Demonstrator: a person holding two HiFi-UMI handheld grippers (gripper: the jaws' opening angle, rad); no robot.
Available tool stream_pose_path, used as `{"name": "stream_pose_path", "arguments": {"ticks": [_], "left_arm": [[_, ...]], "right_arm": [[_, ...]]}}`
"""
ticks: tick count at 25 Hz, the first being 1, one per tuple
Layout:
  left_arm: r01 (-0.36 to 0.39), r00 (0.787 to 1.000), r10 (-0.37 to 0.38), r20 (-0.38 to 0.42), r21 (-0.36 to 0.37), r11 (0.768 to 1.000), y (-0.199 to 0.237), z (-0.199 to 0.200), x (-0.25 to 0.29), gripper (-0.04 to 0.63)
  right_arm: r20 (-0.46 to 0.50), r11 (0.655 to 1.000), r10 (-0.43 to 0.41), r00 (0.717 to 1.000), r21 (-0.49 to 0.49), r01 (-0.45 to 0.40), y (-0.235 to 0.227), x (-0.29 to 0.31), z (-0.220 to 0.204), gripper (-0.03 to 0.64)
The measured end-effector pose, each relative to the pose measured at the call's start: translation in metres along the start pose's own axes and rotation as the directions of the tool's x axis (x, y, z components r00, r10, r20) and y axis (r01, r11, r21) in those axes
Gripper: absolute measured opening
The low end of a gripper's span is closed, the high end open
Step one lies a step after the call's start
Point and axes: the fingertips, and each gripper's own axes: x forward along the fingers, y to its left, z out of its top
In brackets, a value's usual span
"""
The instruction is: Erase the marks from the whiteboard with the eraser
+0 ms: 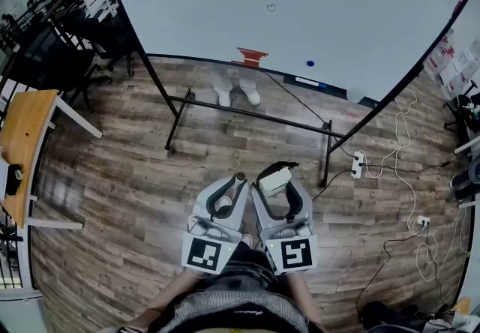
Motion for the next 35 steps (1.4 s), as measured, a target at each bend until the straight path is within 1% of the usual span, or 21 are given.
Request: {"name": "stream_pose_path", "arguments": {"ticks": [4, 6, 8, 11, 14, 20, 28, 35], "left_arm": [[0.01, 1.0, -0.01, 0.01, 0.013, 1.0, 0.015, -0.002, 0.029, 0.069], [0.017, 1.0, -0.017, 0.007, 0.005, 1.0, 0.029, -0.004, 0.049, 0.069], [0.025, 1.0, -0.025, 0.017, -0.007, 1.0, 0.047, -0.002, 0.071, 0.07], [0.045, 0.998, -0.044, 0.041, -0.006, 0.999, 0.077, 0.004, 0.103, 0.069], [0.064, 0.997, -0.064, 0.04, -0.013, 0.998, 0.108, 0.01, 0.139, 0.071], [0.103, 0.994, -0.103, 0.034, -0.016, 0.995, 0.159, 0.012, 0.195, 0.071], [0.119, 0.993, -0.119, 0.027, -0.022, 0.993, 0.211, 0.007, 0.23, 0.071], [0.111, 0.994, -0.11, 0.02, -0.032, 0.993, 0.233, 0.008, 0.253, 0.071]], "right_arm": [[0.01, 1.0, -0.009, 1.0, -0.002, 0.009, -0.018, 0.029, -0.003, 0.261], [0.015, 1.0, -0.016, 1.0, 0.0, 0.016, -0.028, 0.05, -0.002, 0.261], [0.018, 1.0, -0.022, 1.0, -0.008, 0.023, -0.037, 0.076, 0.001, 0.261], [0.02, 0.999, -0.039, 0.999, -0.014, 0.039, -0.051, 0.117, 0.005, 0.261], [0.008, 0.998, -0.052, 0.999, -0.017, 0.053, -0.064, 0.161, 0.012, 0.261], [0.027, 0.996, -0.09, 0.996, -0.005, 0.09, -0.085, 0.233, 0.018, 0.261], [0.015, 0.993, -0.118, 0.993, 0.011, 0.118, -0.094, 0.292, 0.015, 0.261], [0.004, 0.987, -0.159, 0.987, 0.025, 0.158, -0.114, 0.316, 0.016, 0.261]]}}
